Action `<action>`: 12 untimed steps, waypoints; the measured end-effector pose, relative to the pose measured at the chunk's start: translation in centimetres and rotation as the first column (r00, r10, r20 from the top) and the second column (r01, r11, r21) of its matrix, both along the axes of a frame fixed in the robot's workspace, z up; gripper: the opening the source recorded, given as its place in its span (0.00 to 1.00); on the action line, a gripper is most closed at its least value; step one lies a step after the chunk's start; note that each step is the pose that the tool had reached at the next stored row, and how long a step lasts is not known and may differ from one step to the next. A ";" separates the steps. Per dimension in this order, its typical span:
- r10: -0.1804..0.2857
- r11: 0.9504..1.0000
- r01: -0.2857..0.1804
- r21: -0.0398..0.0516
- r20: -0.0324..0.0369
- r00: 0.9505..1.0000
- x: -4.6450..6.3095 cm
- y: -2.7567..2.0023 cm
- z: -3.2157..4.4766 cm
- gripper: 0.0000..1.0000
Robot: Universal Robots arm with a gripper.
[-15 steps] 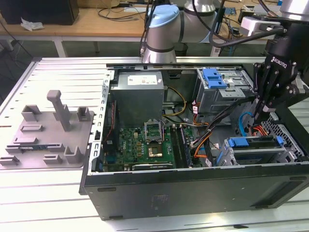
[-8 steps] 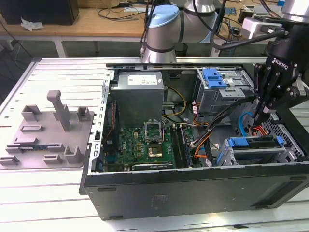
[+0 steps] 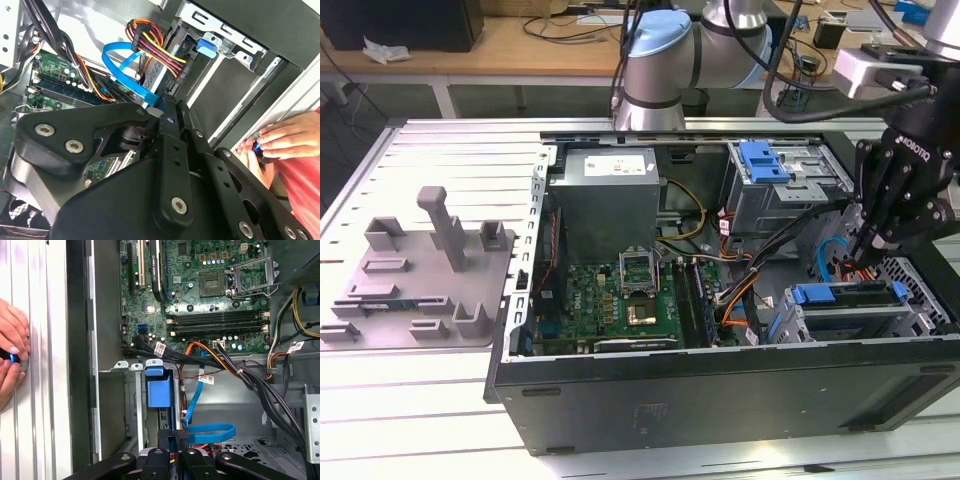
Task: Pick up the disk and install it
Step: 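Insert the second disk wire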
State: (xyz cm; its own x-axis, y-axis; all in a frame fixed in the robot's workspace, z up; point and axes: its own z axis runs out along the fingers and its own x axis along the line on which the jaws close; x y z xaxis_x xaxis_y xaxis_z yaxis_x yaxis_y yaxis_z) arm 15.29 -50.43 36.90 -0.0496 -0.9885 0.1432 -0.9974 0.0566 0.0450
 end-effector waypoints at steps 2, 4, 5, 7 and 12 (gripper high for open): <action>0.001 1.000 -0.001 0.012 0.004 1.000 0.0 -0.33 -0.01 0.16; 0.001 1.000 -0.001 0.020 0.011 1.000 0.0 -0.60 -0.02 0.16; 0.001 1.000 -0.002 0.026 0.017 1.000 -0.1 -0.78 -0.04 0.16; 0.001 0.999 -0.002 0.037 0.031 1.000 -0.2 -1.12 -0.07 0.16; 0.000 0.998 -0.003 0.056 0.044 0.999 -0.5 -1.93 -0.16 0.16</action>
